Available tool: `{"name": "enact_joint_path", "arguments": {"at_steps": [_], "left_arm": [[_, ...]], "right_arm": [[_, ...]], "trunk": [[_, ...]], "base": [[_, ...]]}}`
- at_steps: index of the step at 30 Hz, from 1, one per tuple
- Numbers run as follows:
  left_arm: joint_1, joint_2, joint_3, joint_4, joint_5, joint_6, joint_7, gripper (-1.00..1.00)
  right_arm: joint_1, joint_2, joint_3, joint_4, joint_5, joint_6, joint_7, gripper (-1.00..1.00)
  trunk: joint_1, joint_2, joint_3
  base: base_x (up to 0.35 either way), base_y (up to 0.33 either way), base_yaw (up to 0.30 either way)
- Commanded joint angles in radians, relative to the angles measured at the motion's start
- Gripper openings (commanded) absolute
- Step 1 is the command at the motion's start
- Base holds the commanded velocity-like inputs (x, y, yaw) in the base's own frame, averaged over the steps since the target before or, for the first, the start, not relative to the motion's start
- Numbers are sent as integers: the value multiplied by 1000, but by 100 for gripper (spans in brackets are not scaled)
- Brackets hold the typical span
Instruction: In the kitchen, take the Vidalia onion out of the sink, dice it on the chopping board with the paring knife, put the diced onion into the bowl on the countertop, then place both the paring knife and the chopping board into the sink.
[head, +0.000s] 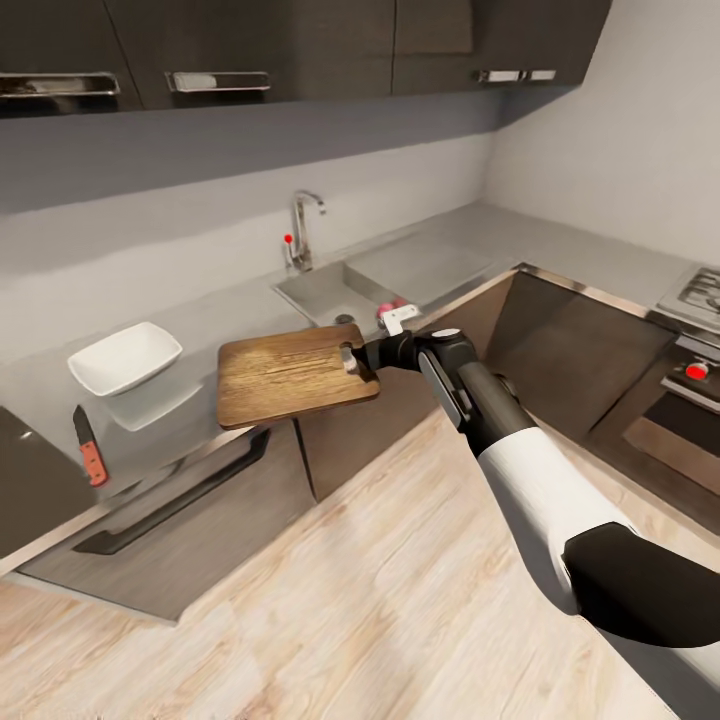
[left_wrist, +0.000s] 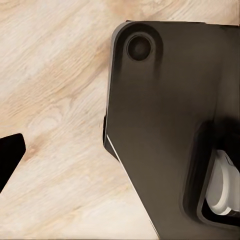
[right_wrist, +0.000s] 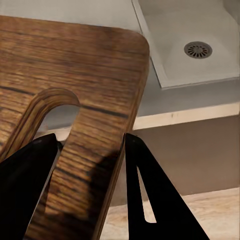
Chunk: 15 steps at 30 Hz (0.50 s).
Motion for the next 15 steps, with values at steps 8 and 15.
{"name": "enact_joint_path", "arguments": {"at_steps": [8,15], "left_arm": [[0,0,4,-1,2,-3,-1,100],[0,0,4,-1,2,-3,-1,100]], "right_arm": [[-1,-1,0,-2,-5,5,1,-100],[-1,-1,0,-1,-5,4,1,-100]], "trunk": [[1,-2,-7],[1,-2,-11]], "base": [[118,-296,276],[118,-296,276]]}}
